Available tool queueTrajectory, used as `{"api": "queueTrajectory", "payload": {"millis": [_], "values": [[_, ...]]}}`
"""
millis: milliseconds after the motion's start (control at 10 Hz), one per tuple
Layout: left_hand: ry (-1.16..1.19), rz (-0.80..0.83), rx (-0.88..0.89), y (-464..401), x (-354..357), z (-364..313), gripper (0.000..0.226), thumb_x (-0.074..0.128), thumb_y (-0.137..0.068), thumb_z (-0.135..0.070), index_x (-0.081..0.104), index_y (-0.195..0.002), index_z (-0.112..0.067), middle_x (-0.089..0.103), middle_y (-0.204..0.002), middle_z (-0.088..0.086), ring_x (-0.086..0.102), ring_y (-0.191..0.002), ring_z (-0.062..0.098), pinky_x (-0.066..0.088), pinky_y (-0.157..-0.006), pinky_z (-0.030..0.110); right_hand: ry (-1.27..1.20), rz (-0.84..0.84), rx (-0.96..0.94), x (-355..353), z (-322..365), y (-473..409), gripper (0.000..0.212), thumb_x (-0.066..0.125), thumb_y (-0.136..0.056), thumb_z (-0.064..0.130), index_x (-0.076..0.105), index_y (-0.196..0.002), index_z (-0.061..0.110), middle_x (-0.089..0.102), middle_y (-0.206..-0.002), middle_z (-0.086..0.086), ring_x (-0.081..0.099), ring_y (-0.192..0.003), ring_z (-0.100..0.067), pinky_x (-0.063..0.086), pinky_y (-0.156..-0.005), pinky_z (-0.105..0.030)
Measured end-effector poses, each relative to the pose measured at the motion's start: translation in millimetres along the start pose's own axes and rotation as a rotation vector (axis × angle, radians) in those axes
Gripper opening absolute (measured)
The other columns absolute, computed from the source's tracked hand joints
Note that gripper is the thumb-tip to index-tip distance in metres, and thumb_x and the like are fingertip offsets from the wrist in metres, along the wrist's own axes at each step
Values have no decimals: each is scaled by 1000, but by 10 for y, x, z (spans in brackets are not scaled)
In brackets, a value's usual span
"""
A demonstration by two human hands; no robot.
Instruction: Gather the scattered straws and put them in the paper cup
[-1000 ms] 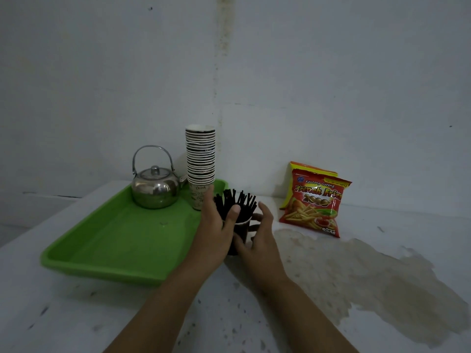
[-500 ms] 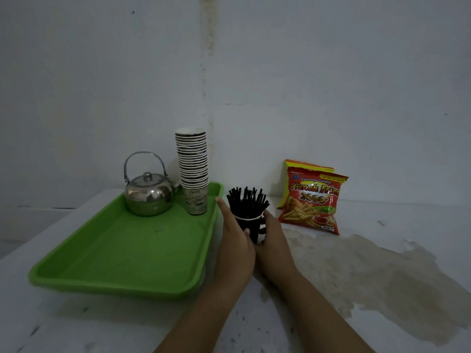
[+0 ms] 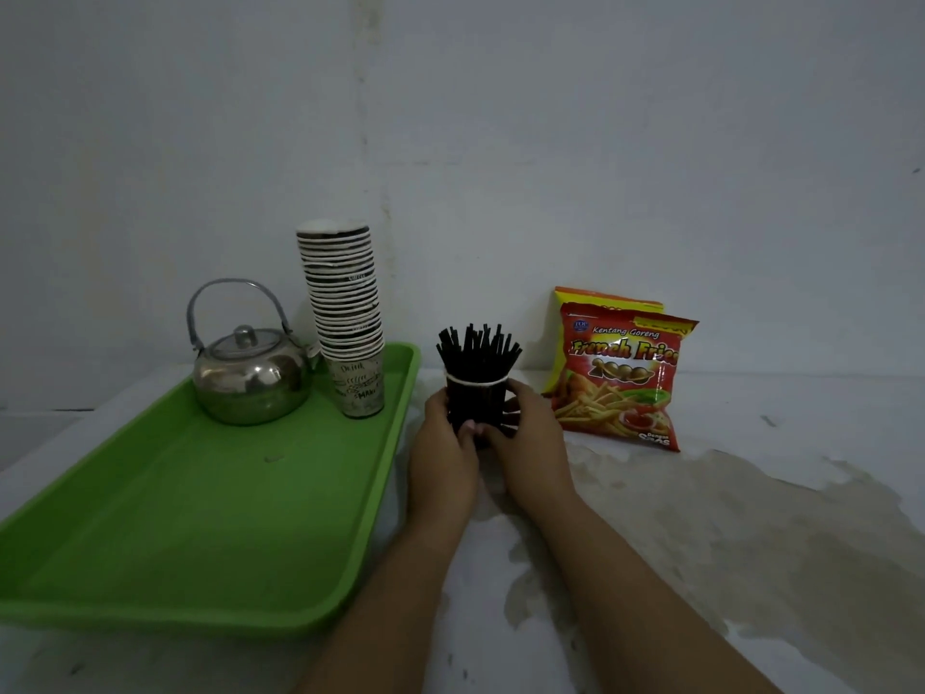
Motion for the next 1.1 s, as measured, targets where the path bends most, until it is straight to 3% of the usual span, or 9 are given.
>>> {"api": "queueTrajectory", "payload": {"millis": [100, 200, 400, 500, 600, 700, 800, 900, 1100], "values": [[9, -34, 1, -160, 89, 26, 31, 54, -90, -9, 50, -120, -13, 65, -115, 7, 60, -103, 24, 36, -71, 22, 20, -27, 11, 26, -72, -151, 56, 61, -76, -1, 47, -128, 17, 59, -113, -8, 58, -100, -18, 52, -89, -35], [-5, -81, -22, -297, 191, 81, 30, 55, -87, -5, 54, -116, -11, 66, -112, 10, 60, -101, 26, 40, -74, 25, 9, -40, 13, 32, -94, -277, 50, 54, -81, -5, 48, -128, 12, 57, -105, 3, 55, -88, -6, 43, -69, -1], [-14, -138, -17, -552, 356, 163, 28, 55, -81, 1, 58, -106, -12, 69, -102, 9, 63, -92, 25, 47, -73, 29, -75, -99, 83, 84, -222, -512, 47, 45, -88, -7, 40, -132, 8, 59, -111, -6, 45, -70, 6, 33, -50, 7], [-6, -139, -18, -650, 403, 195, 28, 56, -80, 0, 58, -105, -12, 69, -101, 10, 64, -90, 25, 50, -74, 32, -94, -105, 135, 97, -260, -584, 50, 48, -87, -9, 36, -133, 8, 58, -117, -10, 50, -77, -2, 38, -59, 1], [8, -123, -16, -670, 422, 190, 32, 54, -82, 1, 55, -111, -12, 67, -106, 9, 62, -93, 24, 48, -75, 31, -62, -84, 137, 133, -261, -638, 54, 54, -84, -5, 36, -132, 9, 59, -121, -11, 57, -101, -17, 43, -82, -22], [4, -65, -18, -658, 463, 181, 31, 51, -85, -2, 52, -112, -17, 62, -95, -4, 54, -82, 14, 39, -68, 21, -65, -69, 140, 162, -284, -672, 55, 55, -84, -5, 35, -132, 10, 58, -122, -11, 56, -109, -21, 45, -89, -31], [28, -48, -46, -659, 467, 201, 24, 48, -88, -5, 51, -103, -24, 55, -82, -13, 52, -78, 11, 36, -58, 15, -73, -67, 135, 166, -279, -677, 55, 53, -84, -7, 34, -133, 10, 58, -123, -11, 56, -109, -20, 46, -89, -32], [10, -35, -4, -640, 473, 172, 32, 51, -85, -4, 50, -113, -18, 65, -102, 2, 60, -92, 21, 41, -73, 24, -34, -68, 126, 188, -292, -680, 55, 52, -84, -5, 33, -133, 12, 59, -122, -11, 57, -110, -23, 45, -89, -32], [-26, -59, 0, -591, 415, 137, 31, 51, -89, -13, 44, -119, -13, 61, -113, 10, 59, -99, 27, 43, -75, 30, 26, -97, 90, 172, -203, -596, 57, 51, -85, -2, 29, -136, 8, 54, -127, -17, 53, -114, -28, 43, -90, -33]]}}
Point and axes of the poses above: each hand's wrist, its own y-axis away from the middle knuckle, its own x-axis out of the palm, z = x × y, the point moved 6 cm from there along -y, towards the middle knuckle
